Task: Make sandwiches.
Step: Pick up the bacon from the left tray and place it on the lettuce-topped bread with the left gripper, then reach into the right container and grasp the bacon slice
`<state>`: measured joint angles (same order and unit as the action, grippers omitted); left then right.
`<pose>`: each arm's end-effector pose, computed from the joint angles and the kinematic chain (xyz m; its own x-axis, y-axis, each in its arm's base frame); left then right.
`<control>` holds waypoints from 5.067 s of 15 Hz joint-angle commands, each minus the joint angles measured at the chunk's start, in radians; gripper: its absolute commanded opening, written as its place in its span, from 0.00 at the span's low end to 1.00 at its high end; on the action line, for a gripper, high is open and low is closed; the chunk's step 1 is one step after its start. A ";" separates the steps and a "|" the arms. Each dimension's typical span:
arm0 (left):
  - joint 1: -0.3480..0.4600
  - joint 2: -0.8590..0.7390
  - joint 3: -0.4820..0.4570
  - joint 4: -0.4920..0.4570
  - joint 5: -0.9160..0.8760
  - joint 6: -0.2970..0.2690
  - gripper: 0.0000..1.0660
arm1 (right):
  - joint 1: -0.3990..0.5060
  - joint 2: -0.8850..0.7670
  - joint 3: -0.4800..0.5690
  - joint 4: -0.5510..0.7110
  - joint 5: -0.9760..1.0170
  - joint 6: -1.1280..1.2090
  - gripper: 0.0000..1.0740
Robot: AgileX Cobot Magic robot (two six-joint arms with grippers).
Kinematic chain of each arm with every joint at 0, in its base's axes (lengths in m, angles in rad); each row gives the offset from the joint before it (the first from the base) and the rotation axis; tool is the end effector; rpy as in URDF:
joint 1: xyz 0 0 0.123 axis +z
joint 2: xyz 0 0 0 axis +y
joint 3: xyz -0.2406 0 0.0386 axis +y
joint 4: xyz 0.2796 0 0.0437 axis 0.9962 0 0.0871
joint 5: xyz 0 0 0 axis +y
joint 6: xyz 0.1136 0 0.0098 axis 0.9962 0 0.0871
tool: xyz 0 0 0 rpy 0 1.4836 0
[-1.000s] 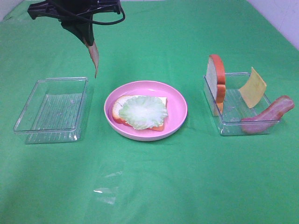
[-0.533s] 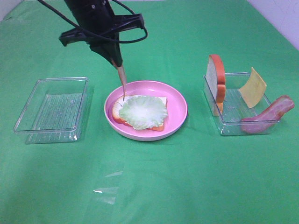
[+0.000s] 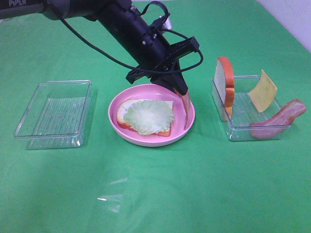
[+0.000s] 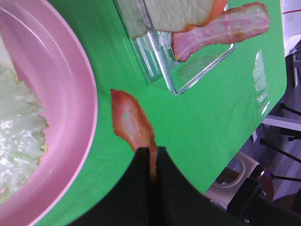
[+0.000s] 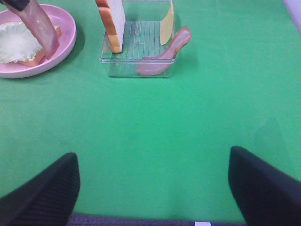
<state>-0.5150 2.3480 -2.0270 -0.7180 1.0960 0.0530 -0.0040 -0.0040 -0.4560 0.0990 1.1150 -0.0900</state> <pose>0.4094 -0.3084 0.1343 -0.9565 0.2421 -0.1626 0.2894 0.7187 -0.6323 0.0862 0.0098 0.2629 -0.5323 -0.0440 -0.8454 -0.0957 0.9954 0.0085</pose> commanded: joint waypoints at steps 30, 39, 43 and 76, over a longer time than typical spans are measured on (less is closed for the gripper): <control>0.055 -0.050 -0.254 0.536 0.222 -0.154 0.95 | -0.006 -0.025 0.002 0.002 -0.010 0.004 0.79; 0.265 -0.596 0.379 0.785 0.220 -0.149 0.95 | -0.006 -0.025 0.002 0.005 -0.010 0.004 0.79; 0.389 -0.807 0.670 0.787 0.199 -0.162 0.94 | -0.006 -0.025 0.002 0.005 -0.010 0.004 0.79; 0.482 -2.374 1.510 0.718 -0.022 -0.076 0.94 | -0.006 -0.019 0.002 0.005 -0.009 0.004 0.79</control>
<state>-0.0490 -0.0060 -0.5190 0.0070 1.0790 -0.0250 -0.0040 -0.0040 -0.4560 0.1020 1.1150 -0.0900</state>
